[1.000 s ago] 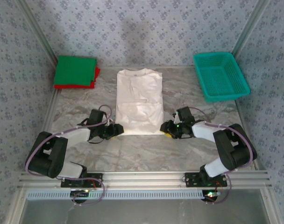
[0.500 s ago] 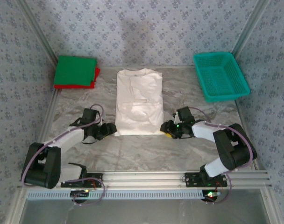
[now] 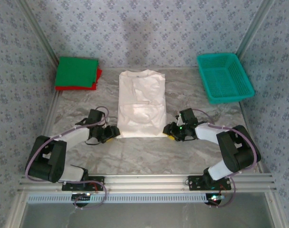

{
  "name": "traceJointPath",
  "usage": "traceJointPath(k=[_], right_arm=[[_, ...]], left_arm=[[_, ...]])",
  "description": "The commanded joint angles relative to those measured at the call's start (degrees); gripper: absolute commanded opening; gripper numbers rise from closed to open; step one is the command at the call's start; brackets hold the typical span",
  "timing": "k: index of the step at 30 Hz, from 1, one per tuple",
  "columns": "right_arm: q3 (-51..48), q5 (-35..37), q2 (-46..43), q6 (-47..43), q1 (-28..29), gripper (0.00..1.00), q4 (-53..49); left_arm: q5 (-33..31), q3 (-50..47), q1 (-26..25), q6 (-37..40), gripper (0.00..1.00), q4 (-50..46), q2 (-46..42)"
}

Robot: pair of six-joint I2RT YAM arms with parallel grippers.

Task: Fold and stack the t-shirts

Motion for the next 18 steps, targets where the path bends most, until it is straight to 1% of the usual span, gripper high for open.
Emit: traceJointPath(k=[1, 4, 10, 15, 18], right_arm=[[0.8, 1.1, 4.3, 0.2, 2.0, 0.44, 4.9], [0.8, 1.0, 4.6, 0.2, 2.1, 0.44, 5.1], [0.6, 1.3, 4.0, 0.4, 2.2, 0.44, 4.8], [0.8, 1.1, 4.2, 0.4, 2.2, 0.44, 4.9], [1.0, 1.2, 4.3, 0.3, 2.2, 0.44, 4.8]], left_arm=[[6.6, 0.0, -4.4, -1.7, 0.52, 11.2, 3.8], [5.7, 0.0, -4.5, -1.3, 0.46, 11.0, 3.8], [6.7, 1.8, -4.6, -2.5, 0.45, 10.7, 3.2], [2.8, 6.0, -5.5, -1.7, 0.45, 1.3, 1.8], [1.4, 6.4, -5.8, -2.0, 0.45, -2.0, 1.4]])
